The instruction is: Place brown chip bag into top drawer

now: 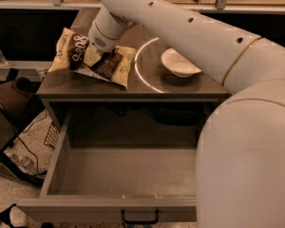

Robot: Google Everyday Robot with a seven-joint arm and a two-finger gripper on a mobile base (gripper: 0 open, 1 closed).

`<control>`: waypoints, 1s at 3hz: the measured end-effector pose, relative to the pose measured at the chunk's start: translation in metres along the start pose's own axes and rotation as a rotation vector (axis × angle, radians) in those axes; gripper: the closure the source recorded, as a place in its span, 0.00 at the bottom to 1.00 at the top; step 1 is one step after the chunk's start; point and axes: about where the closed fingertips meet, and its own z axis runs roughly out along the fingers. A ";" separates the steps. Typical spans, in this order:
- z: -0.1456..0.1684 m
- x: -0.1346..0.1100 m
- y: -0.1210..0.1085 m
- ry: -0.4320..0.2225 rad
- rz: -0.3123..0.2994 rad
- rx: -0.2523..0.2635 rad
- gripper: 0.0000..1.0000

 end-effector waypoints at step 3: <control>0.000 0.001 0.004 0.001 -0.001 -0.001 1.00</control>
Offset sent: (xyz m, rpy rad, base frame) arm -0.0005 0.0015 -0.0021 -0.0014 0.0029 0.0026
